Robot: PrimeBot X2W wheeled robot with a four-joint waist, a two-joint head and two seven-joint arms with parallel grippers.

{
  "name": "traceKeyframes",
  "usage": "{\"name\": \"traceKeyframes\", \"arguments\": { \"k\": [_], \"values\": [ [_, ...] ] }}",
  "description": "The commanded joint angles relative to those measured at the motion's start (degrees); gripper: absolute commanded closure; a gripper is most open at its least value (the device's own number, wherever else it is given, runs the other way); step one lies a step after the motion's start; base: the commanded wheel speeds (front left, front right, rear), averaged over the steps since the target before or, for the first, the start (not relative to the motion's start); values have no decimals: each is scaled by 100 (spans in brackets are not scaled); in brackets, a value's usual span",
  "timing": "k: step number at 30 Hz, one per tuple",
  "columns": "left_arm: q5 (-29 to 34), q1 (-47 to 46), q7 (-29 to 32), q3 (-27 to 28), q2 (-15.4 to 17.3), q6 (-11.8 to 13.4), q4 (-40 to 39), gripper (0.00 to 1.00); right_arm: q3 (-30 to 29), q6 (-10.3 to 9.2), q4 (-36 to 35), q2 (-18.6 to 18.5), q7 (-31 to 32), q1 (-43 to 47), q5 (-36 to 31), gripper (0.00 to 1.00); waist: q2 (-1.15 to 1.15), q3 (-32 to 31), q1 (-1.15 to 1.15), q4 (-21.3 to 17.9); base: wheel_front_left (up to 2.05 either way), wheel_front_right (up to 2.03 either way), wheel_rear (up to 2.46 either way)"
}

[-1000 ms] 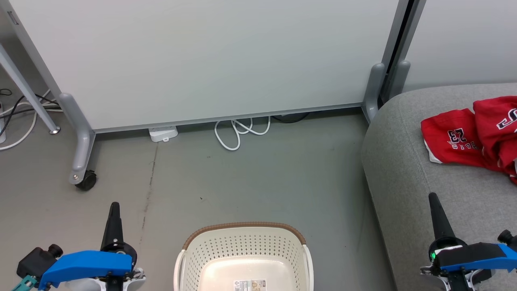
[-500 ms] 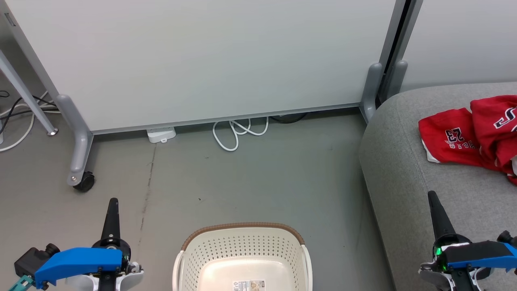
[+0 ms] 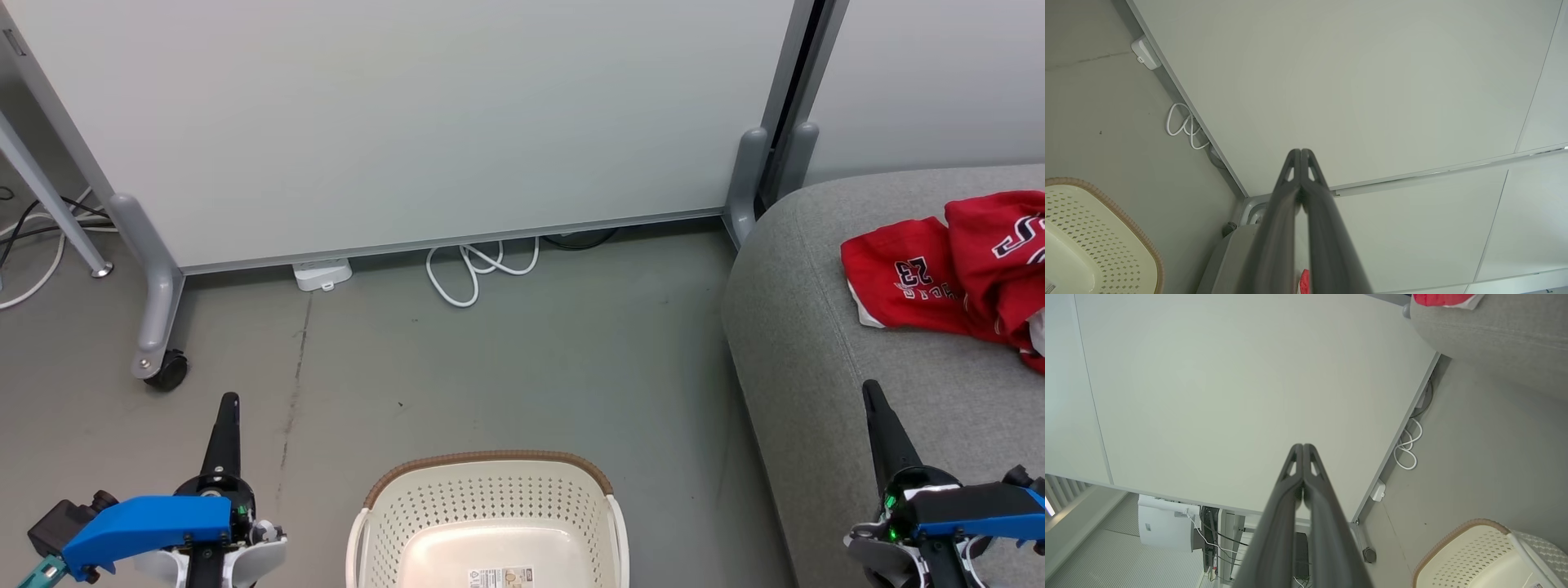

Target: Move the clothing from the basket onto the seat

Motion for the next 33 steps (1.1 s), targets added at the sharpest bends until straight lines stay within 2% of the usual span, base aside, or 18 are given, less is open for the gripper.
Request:
{"name": "traceKeyframes", "arguments": {
  "k": [1,33],
  "values": [
    [-125,-107,34,43,0,-38,-19,100,-13,3,-29,-27,32,-93,146,100,0,-1,-1,-4,0,0,0],
    [-1399,-191,356,151,-4,-106,11,100,-25,4,-6,-30,355,-151,1424,100,0,-20,-1,-84,0,0,0]
  ]
}}
